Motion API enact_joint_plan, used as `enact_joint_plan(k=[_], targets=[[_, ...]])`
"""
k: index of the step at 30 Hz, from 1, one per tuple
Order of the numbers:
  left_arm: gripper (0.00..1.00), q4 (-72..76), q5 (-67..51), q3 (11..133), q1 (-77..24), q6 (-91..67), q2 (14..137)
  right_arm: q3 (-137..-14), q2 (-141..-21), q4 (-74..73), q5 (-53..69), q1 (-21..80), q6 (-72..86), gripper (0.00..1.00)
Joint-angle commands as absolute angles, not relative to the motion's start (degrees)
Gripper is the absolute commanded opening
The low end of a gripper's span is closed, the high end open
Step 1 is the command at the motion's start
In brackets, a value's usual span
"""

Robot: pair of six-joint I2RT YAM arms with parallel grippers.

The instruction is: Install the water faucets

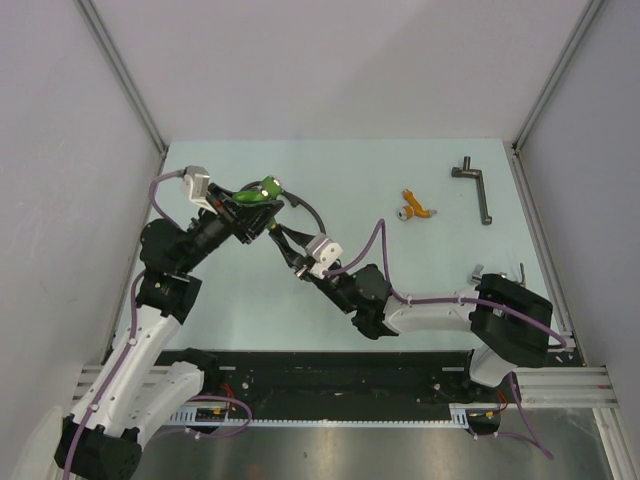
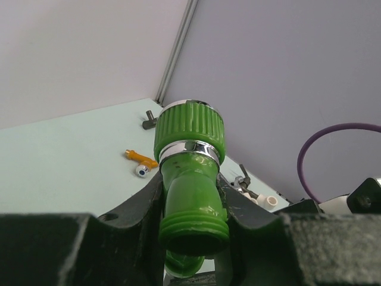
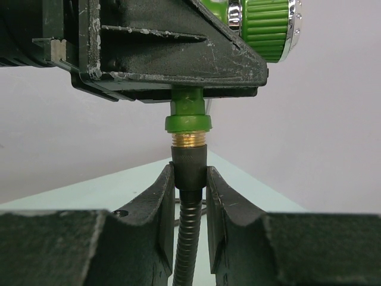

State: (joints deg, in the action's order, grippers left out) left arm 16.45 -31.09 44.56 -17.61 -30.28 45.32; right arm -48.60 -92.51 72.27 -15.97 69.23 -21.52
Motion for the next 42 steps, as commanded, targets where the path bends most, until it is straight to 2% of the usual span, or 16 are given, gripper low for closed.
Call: enact_joint_plan(k=[1,15,32,42], targets=[[0.0,18.46,-33.05,45.26,-19.15,-34.01,45.26,-49.31,-89.48,91.67,-13.98,69.96,-22.06,0.0],[0.0,8.97,-27.07,51.33,-26.71,-26.55,44.56,-46.06,-82.45,91.41,-11.87,70.75,-24.87,0.0],[0.0,6.86,-22.59,52.12,-35.59,-19.78,46.05,-42.1,-75.51,88.07,-11.61,70.67,-21.62,0.0],[0.0,10.02,-27.59,53.0,-38.05,-16.53,50.09,-40.87,-67.77,73.76,-0.62,62.33,-6.87,0.0]])
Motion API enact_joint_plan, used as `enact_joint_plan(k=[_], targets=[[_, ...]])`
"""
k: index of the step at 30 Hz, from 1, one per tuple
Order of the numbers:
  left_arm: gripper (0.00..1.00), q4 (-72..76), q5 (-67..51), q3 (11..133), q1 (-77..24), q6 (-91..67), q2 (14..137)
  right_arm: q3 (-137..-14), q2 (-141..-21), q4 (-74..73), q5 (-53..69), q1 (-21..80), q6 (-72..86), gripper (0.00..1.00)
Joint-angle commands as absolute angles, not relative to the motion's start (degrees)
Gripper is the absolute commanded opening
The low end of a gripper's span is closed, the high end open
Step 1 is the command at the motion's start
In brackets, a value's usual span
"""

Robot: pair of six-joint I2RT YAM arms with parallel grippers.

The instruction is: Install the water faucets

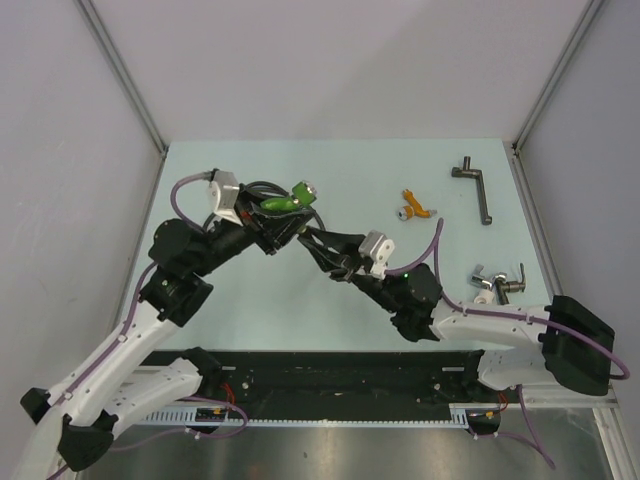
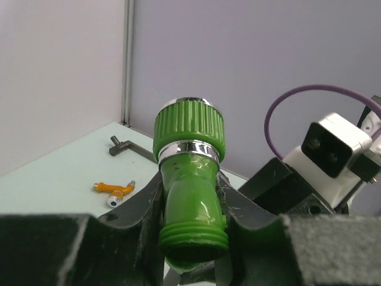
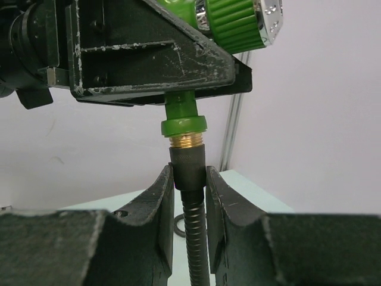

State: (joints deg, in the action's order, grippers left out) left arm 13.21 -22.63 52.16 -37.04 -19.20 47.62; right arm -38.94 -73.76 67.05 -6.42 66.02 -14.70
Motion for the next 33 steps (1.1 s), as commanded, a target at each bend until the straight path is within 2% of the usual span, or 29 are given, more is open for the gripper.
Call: enact_joint_plan(k=[1,11,24,33], targets=[[0.0,10.02,-28.29,53.35,-38.06,-16.35,50.45,-40.78,-66.46,72.78,2.78,61.71,-4.94,0.0],[0.0,6.94,-36.47,57.39,-38.06,-14.06,53.88,-40.78,-62.49,67.67,18.45,51.95,7.37,0.0],[0.0,5.71,-49.38,61.08,-38.06,-12.48,57.91,-42.71,-65.74,78.3,35.06,40.09,32.95,0.0],[0.0,-3.87,-56.32,68.03,-38.15,-4.93,62.49,-46.75,-73.12,86.38,41.74,36.3,51.47,0.0]])
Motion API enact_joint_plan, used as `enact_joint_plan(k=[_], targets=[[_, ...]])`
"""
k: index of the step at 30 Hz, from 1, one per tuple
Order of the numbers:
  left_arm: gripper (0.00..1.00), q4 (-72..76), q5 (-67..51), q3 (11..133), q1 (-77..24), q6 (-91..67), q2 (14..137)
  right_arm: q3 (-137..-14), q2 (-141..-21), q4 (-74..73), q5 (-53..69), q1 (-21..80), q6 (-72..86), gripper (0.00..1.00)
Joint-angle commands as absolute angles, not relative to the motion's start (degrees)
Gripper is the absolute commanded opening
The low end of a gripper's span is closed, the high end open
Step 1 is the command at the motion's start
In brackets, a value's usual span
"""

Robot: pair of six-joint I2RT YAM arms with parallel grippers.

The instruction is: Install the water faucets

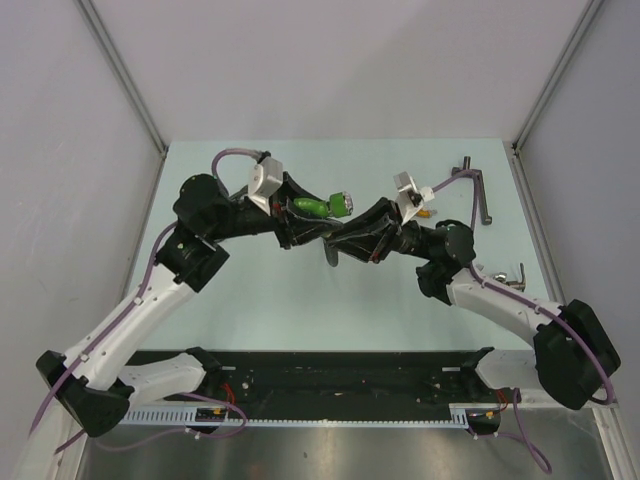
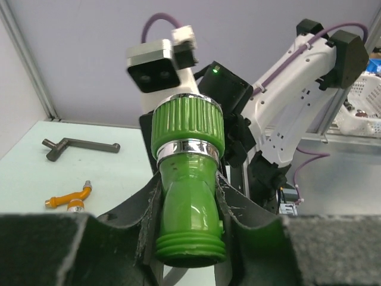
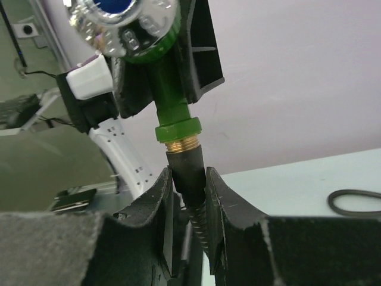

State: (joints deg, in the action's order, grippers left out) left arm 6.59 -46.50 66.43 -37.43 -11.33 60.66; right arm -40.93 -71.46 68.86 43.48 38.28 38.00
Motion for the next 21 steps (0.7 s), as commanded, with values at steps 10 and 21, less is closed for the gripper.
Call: enact_joint_plan(k=[10,21], targets=[[0.0,-7.56,-69.76,69.7,-38.14,2.11,65.74,-48.34,-76.73,91.05,43.86,35.16,58.89,0.0],[0.0,-0.81,-77.52,66.72,-38.14,0.36,65.04,-48.78,-77.17,91.23,45.53,35.07,58.36,0.0]])
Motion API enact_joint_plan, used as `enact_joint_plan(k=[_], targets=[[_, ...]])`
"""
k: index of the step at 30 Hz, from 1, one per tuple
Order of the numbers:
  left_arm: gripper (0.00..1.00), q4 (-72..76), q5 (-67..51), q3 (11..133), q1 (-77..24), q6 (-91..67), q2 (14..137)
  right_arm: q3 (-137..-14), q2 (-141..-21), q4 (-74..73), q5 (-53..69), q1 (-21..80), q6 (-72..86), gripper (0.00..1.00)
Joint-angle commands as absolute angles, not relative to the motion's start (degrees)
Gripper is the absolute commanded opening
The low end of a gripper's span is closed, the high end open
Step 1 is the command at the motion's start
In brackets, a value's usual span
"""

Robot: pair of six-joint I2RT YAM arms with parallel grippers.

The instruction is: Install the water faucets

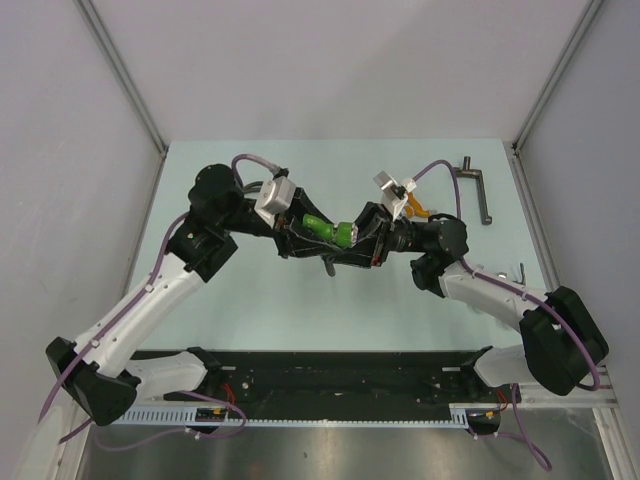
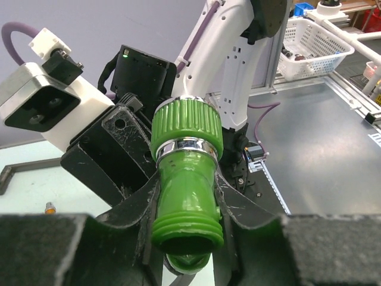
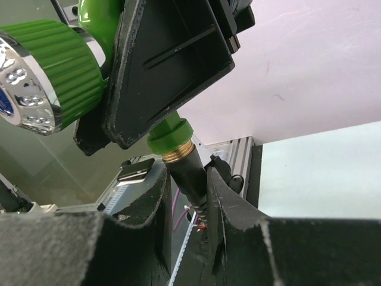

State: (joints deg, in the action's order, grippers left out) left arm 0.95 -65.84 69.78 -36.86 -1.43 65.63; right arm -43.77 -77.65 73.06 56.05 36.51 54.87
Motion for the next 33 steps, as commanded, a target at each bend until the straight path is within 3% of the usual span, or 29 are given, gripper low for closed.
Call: enact_joint_plan(k=[1,7,15,29,33], targets=[[0.0,-0.27,-76.91,66.19,-38.14,-1.65,64.52,-48.78,-77.17,91.23,45.7,34.98,58.19,0.0],[0.0,7.12,-65.84,62.76,-38.06,-7.91,62.49,-48.78,-77.26,91.14,45.88,34.98,57.48,0.03],[0.0,7.82,-54.77,59.42,-38.06,-10.1,60.21,-48.69,-77.87,91.14,46.14,34.02,57.39,0.34],[0.0,8.09,-38.42,57.13,-36.56,-15.11,56.96,-46.76,-77.52,90.97,45.62,30.94,56.69,0.65],[0.0,7.47,-30.26,56.16,-36.3,-17.31,55.38,-44.48,-77.26,90.79,45.18,29.01,55.99,0.69]])
